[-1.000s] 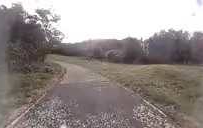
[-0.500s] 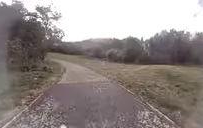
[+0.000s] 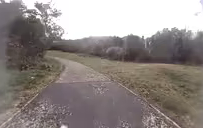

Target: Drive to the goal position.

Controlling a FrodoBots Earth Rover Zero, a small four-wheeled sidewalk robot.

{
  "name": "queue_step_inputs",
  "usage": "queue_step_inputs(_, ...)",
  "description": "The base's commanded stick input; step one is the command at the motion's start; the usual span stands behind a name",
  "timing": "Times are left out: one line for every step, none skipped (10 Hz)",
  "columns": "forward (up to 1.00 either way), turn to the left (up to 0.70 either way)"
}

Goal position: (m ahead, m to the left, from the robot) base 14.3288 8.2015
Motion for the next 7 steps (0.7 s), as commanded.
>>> queue_step_inputs(0.3,0.0)
queue_step_inputs(0.3,0.0)
queue_step_inputs(0.3,0.0)
queue_step_inputs(0.3,0.0)
queue_step_inputs(0.3,0.0)
queue_step_inputs(0.3,0.0)
queue_step_inputs(0.3,0.29)
